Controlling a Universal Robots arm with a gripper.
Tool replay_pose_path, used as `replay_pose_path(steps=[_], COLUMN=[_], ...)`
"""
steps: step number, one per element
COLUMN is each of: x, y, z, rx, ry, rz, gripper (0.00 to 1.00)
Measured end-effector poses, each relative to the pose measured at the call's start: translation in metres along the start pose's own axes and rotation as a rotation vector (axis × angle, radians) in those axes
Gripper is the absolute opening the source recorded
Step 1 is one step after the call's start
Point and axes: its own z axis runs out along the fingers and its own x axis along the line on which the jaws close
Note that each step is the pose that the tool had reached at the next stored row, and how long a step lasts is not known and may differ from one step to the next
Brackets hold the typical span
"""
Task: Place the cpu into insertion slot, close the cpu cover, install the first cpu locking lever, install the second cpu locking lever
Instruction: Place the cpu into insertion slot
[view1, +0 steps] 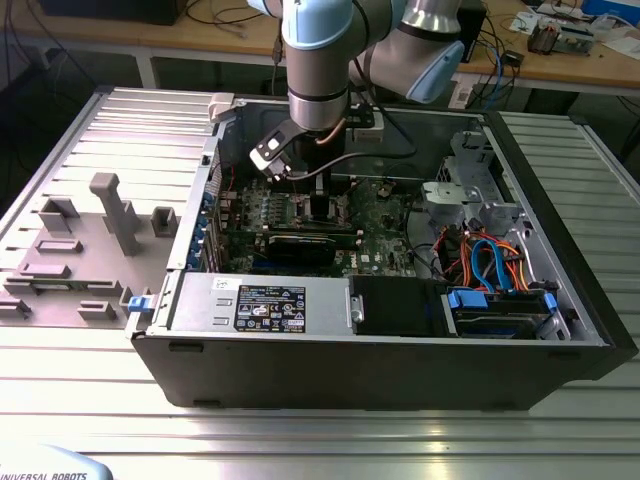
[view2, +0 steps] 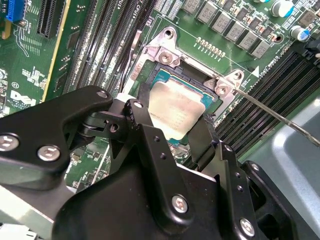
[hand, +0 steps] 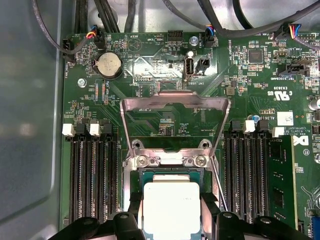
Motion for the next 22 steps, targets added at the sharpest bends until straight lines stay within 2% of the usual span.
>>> replay_pose_path(steps=[12,14,15,18,22], x=[0.0001,0.0003,0.0002,0.0001,0.0001], y=[0.0008,0.0009,0.0009,0.0007,0.001], z=[0.0003,0.0007,0.0005,0.0002,-0.0039], rx=[-0.0004,-0.0012,-0.0007,-0.0002,0.001], ry=[0.0,0.0009,0.0007,-0.0001,-0.0002], rz=[0.004,0.004,0.004,0.004,0.004], gripper=[0.54,0.55,0.61,0.61,0.61])
